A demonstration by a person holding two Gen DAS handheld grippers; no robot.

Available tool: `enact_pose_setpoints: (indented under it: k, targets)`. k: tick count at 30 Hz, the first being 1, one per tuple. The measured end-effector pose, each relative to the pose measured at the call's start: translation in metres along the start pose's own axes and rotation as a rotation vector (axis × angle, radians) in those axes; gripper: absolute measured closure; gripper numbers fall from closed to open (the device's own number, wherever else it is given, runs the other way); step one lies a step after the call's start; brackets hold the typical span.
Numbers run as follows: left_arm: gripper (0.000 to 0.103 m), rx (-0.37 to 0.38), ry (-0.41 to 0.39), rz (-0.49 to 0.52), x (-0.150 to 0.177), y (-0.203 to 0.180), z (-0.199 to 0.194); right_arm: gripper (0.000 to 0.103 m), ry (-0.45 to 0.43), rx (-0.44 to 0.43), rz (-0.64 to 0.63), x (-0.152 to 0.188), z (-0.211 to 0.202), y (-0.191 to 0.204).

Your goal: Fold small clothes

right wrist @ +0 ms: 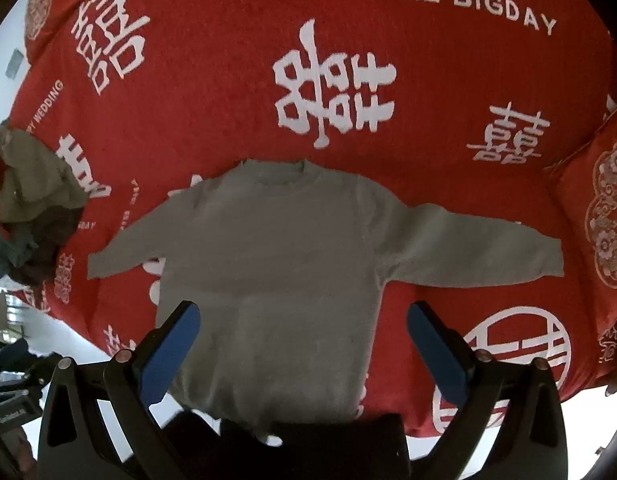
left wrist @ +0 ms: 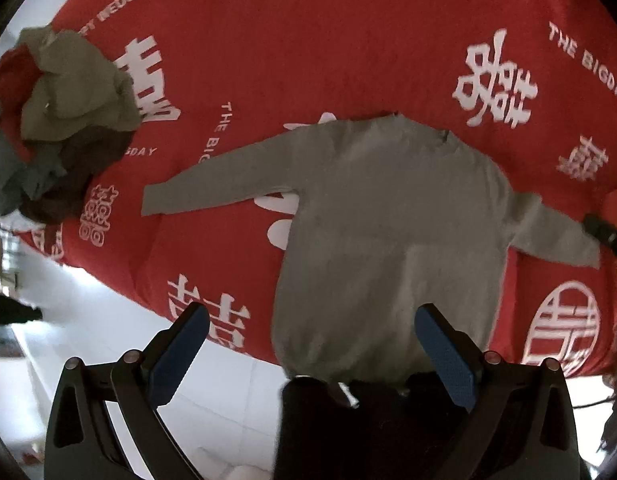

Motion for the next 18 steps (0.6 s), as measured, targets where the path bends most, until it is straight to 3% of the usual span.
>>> enact_pose_setpoints:
  k: [5,8,18]
  targets:
    - [0.0,0.002,-0.014,0.075,-0.016,0.019,0.01,0.0,-0.013,0.017,0.096,0.004,-0.002,0.012]
    - [0.0,0.025,-0.032,0.088,-0.024,0.028,0.011,0.0,0.033,0.013,0.131,0.013,0.007,0.024]
    - [0.0,0.068,0.001,0.064,-0.031,0.047,0.035,0.0,0.065,0.041,0.144,0.015,0.021,0.047]
Point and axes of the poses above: each gripper's, at about its wrist camera, not at the fingertips, and z roughly the way its jaws point, y to its left, x to its underside, the point moved 1 cm from there along z, roughly the way its jaws point, and after that the axes turned 4 degrees about -z, right-handed, at the moved point
